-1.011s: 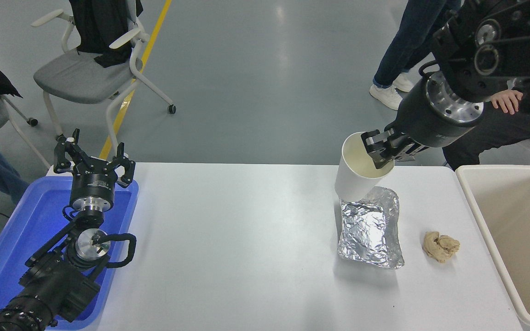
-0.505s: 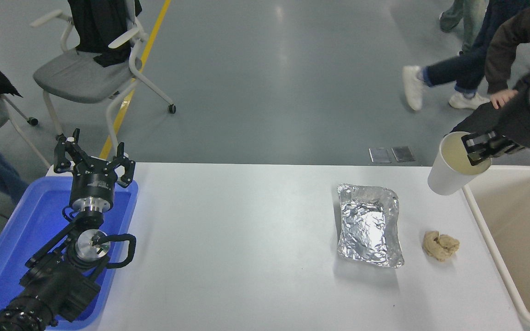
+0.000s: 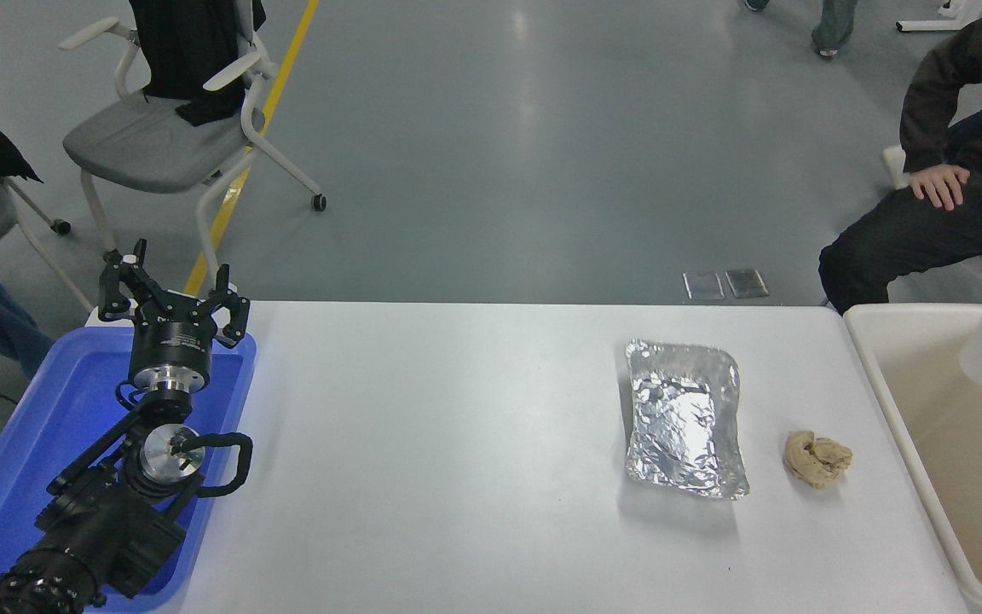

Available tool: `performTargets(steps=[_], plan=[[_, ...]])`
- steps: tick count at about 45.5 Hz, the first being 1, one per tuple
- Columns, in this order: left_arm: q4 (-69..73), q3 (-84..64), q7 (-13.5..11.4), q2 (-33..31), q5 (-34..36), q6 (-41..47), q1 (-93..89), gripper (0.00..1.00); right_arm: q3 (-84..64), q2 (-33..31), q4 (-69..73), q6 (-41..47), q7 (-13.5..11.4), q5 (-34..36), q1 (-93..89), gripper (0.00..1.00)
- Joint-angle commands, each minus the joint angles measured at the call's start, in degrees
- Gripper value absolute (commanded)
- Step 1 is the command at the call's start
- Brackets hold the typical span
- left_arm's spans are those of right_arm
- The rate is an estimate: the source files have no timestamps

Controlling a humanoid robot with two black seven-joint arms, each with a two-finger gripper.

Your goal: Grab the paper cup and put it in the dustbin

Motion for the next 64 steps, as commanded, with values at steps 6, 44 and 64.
performTargets(steps=[6, 44, 64], plan=[[0.07, 0.0, 0.04, 0.0, 0.0, 0.0, -0.08, 0.99, 8.07, 5.84, -13.32, -16.12, 0.12, -0.37, -25.18, 0.0], [0.07, 0.0, 0.04, 0.0, 0.0, 0.0, -0.17, 0.99, 24.16, 13.94, -23.88, -19.29, 0.12, 1.21, -38.82, 1.0], [-0.01, 0.0, 0.04, 0.0, 0.09, 0.0, -0.17, 0.99, -0.17, 6.9, 14.42, -16.49, -0.23, 0.77, 0.79, 1.0]])
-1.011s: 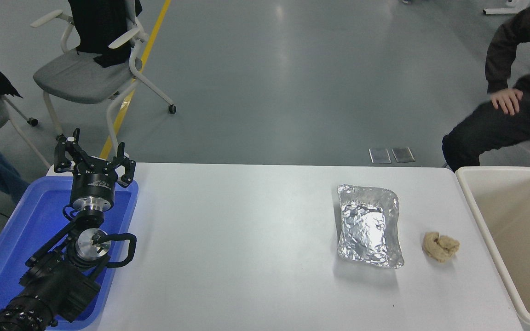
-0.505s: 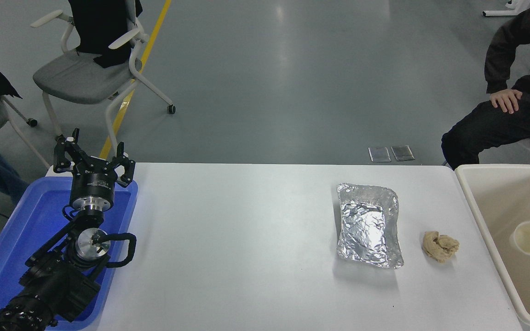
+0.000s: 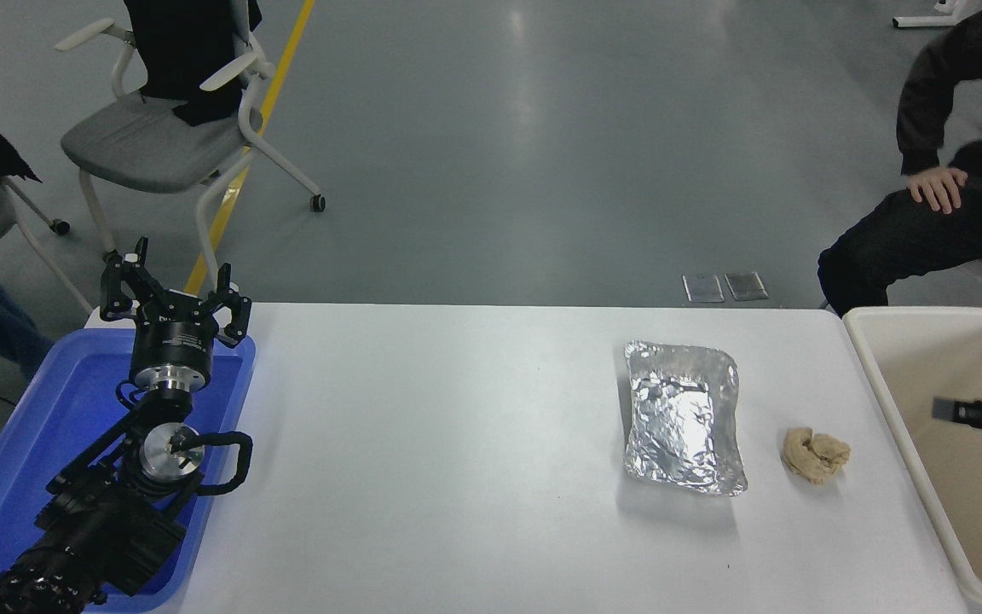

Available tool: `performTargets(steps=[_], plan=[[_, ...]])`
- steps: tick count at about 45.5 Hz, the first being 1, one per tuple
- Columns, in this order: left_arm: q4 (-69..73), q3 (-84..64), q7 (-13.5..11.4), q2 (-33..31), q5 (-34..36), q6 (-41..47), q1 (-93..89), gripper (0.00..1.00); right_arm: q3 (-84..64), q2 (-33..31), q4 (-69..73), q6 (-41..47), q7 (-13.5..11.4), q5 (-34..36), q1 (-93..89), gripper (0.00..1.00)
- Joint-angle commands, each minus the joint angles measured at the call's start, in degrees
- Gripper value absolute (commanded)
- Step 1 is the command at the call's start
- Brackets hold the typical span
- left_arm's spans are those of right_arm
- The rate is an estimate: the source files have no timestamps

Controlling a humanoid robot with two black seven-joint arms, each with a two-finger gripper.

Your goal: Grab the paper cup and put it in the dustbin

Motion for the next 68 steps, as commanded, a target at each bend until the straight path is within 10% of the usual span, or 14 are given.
performTargets(steps=[1, 14, 40, 68], plan=[[-0.09, 0.0, 0.03, 0.0, -0.02, 0.0, 0.0, 0.99, -14.19, -1.59, 19.23, 3.55, -0.09, 0.46, 22.45, 1.0], [-0.09, 0.0, 0.03, 0.0, 0.07, 0.0, 0.0, 0.99, -24.74, 4.9, 37.69, 15.15, 0.34, 3.35, 45.65, 1.0], [0.0, 0.0, 0.03, 0.0, -0.02, 0.0, 0.09, 0.99, -22.81, 31.71, 45.09, 35.29, 0.35, 48.53, 69.49, 1.0], [0.0, 0.0, -0.06, 0.0, -0.02, 0.0, 0.09, 0.99, -26.59, 35.94, 45.09, 36.78, 0.43, 51.61, 72.74, 1.0]])
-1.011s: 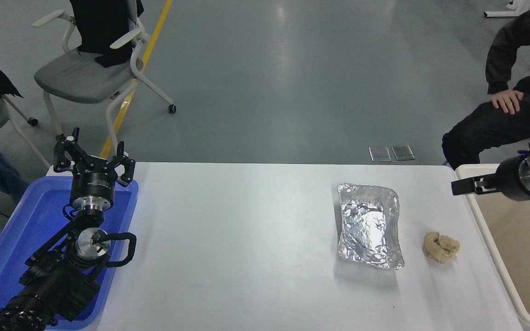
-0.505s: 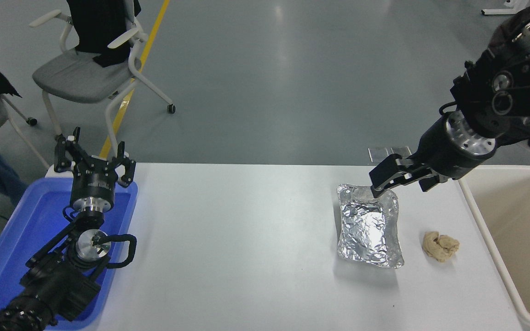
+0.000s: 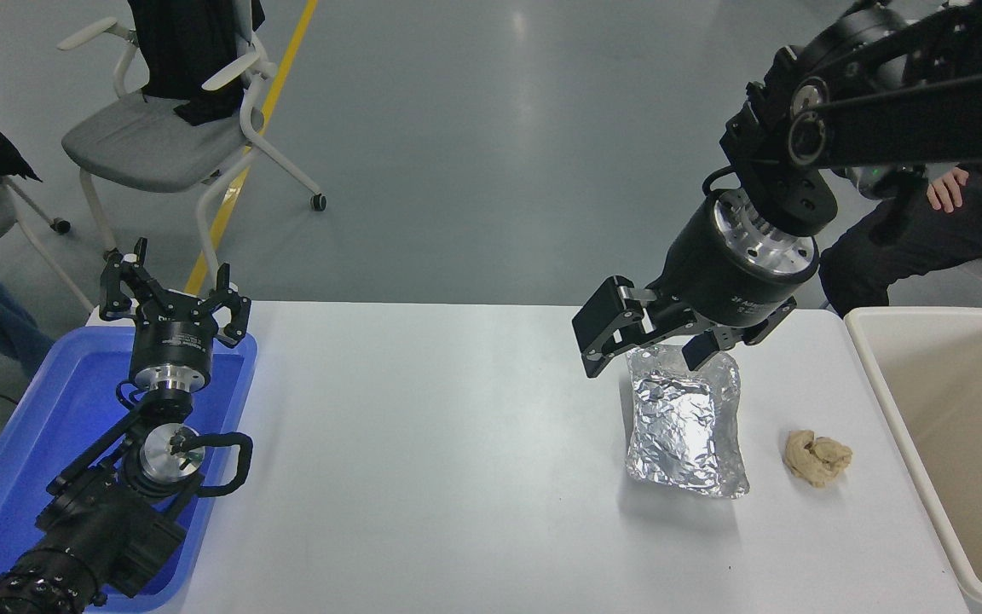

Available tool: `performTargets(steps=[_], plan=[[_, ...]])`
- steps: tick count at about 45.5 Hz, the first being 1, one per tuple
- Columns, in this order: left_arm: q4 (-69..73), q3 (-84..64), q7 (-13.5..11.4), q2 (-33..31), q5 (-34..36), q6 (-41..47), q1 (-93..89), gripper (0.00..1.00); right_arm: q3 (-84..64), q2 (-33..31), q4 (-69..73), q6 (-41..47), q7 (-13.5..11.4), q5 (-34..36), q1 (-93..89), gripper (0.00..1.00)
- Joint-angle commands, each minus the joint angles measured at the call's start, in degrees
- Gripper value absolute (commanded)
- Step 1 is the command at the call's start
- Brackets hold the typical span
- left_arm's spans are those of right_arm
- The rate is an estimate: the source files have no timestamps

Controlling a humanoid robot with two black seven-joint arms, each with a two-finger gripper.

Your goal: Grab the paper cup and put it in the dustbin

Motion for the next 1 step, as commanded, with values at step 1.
performTargets(steps=[1], plan=[[0.02, 0.0, -0.01, 0.0, 0.0, 0.0, 0.0, 0.99, -2.63, 0.67, -0.06, 0.47, 0.01, 1.07, 0.86, 1.0]])
